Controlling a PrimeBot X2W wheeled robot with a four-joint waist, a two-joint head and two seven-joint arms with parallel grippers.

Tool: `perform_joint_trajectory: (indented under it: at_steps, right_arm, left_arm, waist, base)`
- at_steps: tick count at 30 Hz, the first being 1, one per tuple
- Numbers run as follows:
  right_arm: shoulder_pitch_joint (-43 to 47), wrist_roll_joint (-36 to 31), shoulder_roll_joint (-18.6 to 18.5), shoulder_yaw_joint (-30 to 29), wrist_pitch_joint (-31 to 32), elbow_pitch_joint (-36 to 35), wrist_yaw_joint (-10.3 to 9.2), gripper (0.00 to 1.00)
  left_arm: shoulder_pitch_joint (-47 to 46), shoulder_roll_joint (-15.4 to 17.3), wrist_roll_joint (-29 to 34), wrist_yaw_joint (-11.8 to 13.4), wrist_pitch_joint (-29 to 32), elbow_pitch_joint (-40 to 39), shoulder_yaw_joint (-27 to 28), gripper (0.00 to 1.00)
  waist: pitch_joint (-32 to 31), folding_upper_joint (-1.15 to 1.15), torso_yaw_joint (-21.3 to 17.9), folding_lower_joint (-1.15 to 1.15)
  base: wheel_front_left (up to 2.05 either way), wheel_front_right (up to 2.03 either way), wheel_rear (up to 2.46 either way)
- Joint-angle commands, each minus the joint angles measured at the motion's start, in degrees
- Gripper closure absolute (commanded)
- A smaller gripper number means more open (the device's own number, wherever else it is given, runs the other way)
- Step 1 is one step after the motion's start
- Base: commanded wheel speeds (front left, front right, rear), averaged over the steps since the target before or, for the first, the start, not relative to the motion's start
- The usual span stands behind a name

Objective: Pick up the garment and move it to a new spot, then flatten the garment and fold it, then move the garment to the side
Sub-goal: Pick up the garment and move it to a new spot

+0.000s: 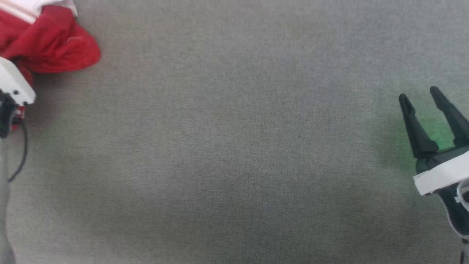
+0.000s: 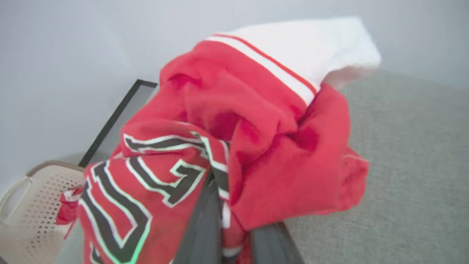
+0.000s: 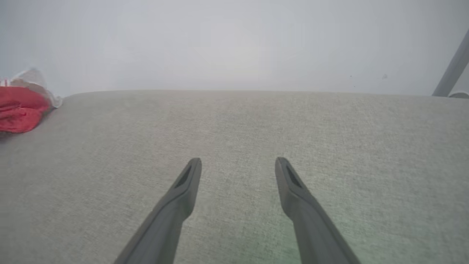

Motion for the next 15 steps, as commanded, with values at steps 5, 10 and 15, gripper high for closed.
perform_joint_trajectory:
  at_steps: [5, 10, 15]
  right_arm:
    - [1.21, -0.04, 1.31, -0.26, -0.95, 1.57, 0.0, 0.0]
    - [2.22, -0.42, 2.8, -0.47, -1.51, 2.74, 0.0, 0.0]
    - [3.03, -0.66, 4.35, -0.53, -1.82, 3.7, 0.0, 0.0]
  left_arm:
    - [-1.77, 2.15, 1.63, -0.92, -0.96, -3.73, -2.4, 1.0]
    - [-2.81, 4.32, 2.01, -1.42, 0.49, -10.4, -5.4, 1.0]
    - [-2.85, 6.31, 1.25, -1.51, 4.74, -19.87, -7.84, 1.0]
  waist:
    - [-5.0, 0.0, 1.4, 0.0]
    - [-8.91, 0.0, 2.43, 0.0]
    - [-12.19, 0.0, 3.04, 0.0]
  base:
    - [0.0, 0.0, 0.0]
    - [0.0, 0.0, 0.0]
    - [0.0, 0.0, 0.0]
